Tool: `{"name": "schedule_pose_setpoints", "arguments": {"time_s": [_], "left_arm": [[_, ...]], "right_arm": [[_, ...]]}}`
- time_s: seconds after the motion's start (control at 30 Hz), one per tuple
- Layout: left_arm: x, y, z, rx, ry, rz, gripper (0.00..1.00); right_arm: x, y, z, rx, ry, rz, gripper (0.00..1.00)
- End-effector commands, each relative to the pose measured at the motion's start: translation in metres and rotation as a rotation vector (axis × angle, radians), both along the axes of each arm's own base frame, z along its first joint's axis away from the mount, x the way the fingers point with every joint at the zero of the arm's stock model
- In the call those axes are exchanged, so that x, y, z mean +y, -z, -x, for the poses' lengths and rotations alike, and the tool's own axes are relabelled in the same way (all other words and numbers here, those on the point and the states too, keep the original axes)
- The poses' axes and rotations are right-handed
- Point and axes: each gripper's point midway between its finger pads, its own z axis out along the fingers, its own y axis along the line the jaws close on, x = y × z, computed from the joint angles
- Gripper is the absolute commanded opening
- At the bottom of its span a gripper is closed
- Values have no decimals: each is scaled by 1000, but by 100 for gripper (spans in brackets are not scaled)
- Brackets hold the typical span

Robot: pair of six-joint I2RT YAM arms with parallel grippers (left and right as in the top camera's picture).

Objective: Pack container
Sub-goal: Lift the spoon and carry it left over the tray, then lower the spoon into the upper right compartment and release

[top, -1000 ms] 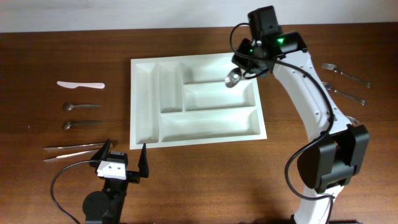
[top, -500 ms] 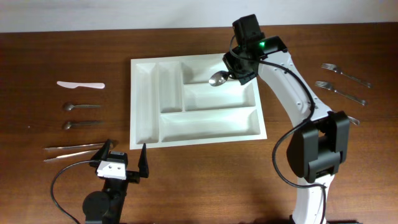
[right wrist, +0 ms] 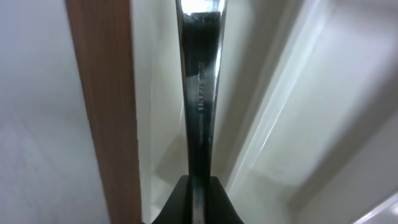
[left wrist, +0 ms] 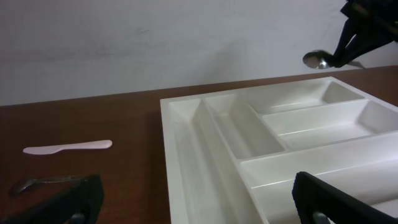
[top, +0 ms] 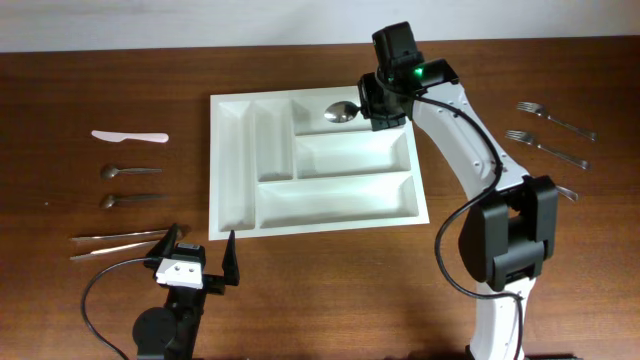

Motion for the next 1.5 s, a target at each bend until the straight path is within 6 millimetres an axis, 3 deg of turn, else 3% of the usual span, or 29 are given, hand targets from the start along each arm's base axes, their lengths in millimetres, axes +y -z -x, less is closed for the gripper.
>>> {"name": "schedule_pose_setpoints", "arguments": {"time_s": [0.0,0.23,0.43,0.93,1.13,1.2,1.3,1.4,1.47], "left_arm": [[2,1,0,-2,-8,-9,99],[2,1,0,-3,-8,-9,99],[2,1,0,-3,-8,-9,99],[2,1,0,-2,-8,-9,99],[2,1,0,-2,-8,-9,99],[2,1,0,-3,-8,-9,99],[2,1,0,-3,-8,-9,99],[2,1,0,-2,-8,-9,99],[2,1,0,-2,-8,-9,99]], "right_arm": [[17,18,5,74,52,-74,5],[26,37,9,119,39,-80,5],[29,41,5,117,57,-93,7],[26,38,-4,74,60,-78,23],[28,20,-28,-86,-97,-30,29],[20,7,-37,-132,-134,-6,33],[-8,-16,-49,-181,-159,37,42],[-54,-37,-52,-172,-163,95,56],[-86,-44,-45,-125,-134,118,58]]}}
